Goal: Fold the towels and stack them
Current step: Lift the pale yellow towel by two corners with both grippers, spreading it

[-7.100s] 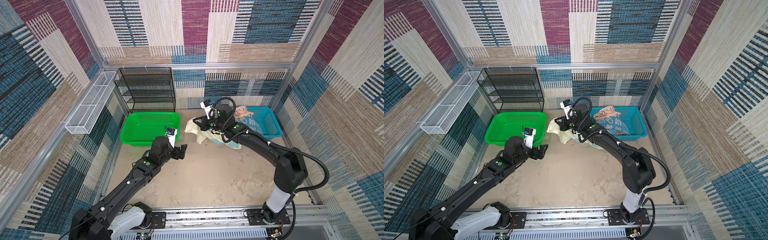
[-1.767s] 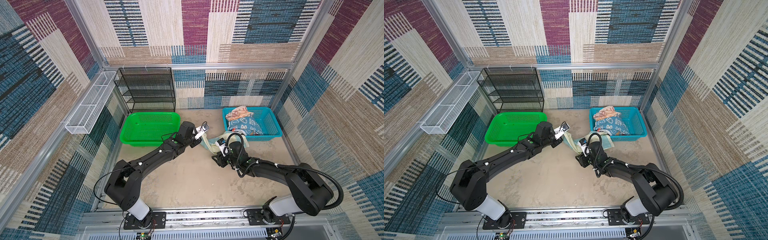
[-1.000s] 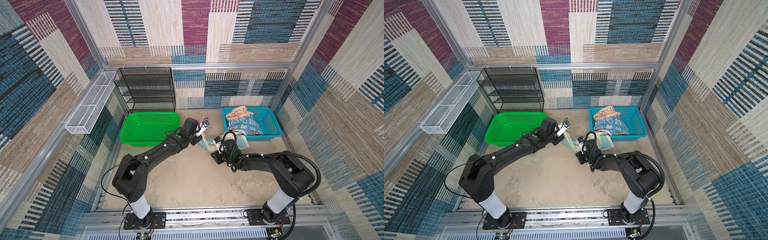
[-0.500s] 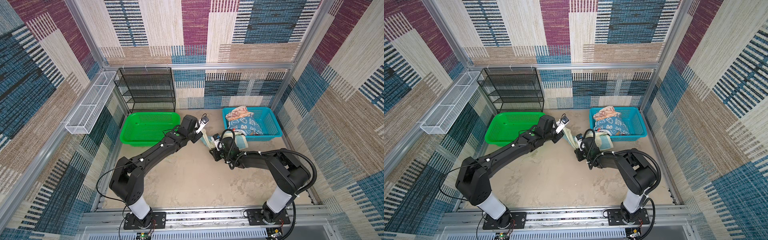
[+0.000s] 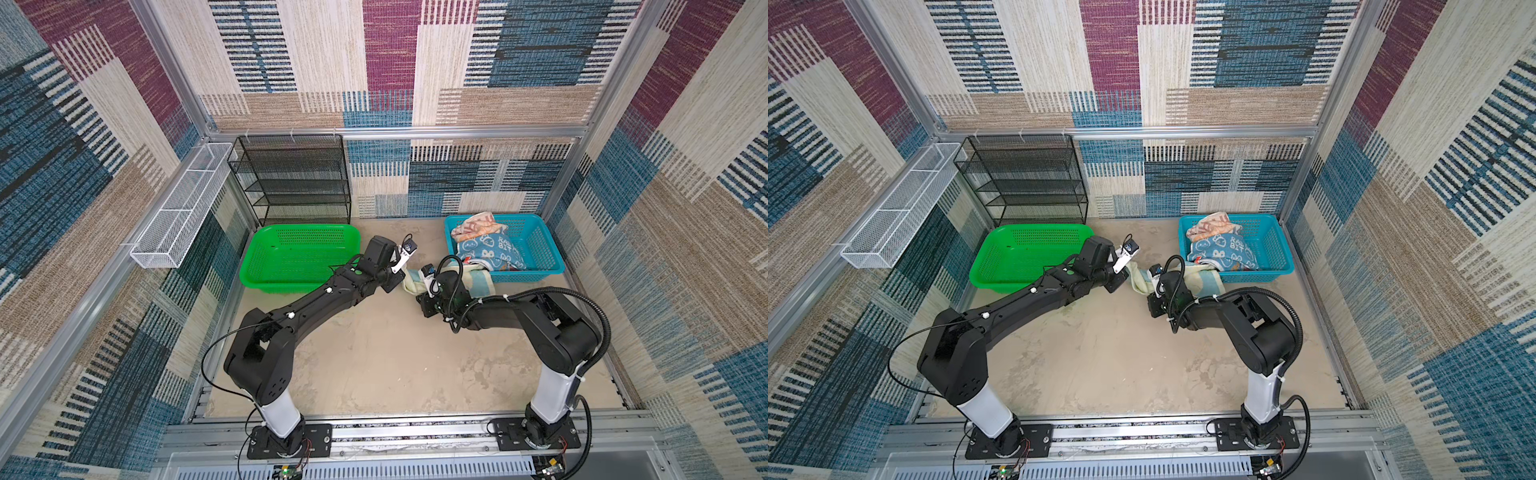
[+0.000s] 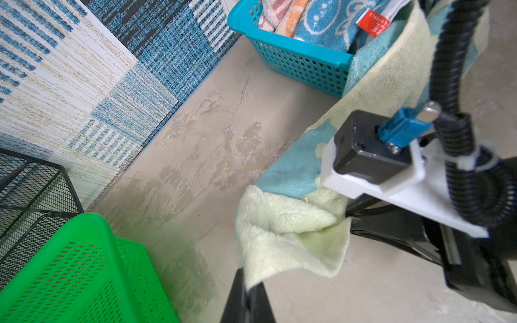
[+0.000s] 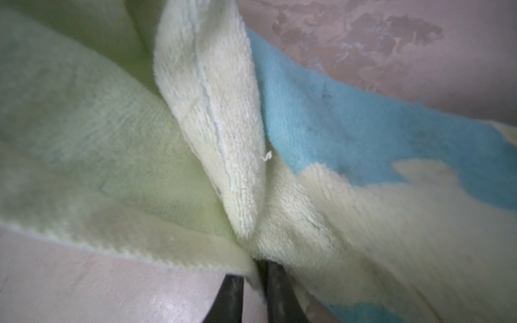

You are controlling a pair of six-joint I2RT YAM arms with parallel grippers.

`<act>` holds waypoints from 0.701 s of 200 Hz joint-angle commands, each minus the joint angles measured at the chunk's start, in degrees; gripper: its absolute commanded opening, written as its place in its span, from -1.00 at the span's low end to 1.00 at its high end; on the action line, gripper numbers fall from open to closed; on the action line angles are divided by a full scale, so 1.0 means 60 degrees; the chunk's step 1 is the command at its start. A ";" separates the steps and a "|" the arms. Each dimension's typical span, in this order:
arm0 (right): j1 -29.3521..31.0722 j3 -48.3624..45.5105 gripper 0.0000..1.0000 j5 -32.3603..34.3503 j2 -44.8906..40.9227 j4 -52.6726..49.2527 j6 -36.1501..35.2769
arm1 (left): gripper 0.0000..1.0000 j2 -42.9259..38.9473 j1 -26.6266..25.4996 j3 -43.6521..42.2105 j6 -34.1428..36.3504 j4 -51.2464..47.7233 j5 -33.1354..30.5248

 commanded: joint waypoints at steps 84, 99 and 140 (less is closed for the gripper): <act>0.0000 0.1289 -1.00 0.2640 -0.3125 -0.2820 -0.0902 | -1.00 -0.0488 0.0091 0.2019 -0.1581 -0.2035 -0.2055; 0.0000 0.1886 -1.00 0.3112 -0.3658 -0.3357 -0.1196 | -1.00 -0.0747 0.0092 0.2528 -0.1884 -0.2598 -0.2139; 0.0007 0.3517 -1.00 0.3815 -0.4617 -0.4375 -0.2006 | -1.00 -0.1347 0.0089 0.3996 -0.2329 -0.3960 -0.1859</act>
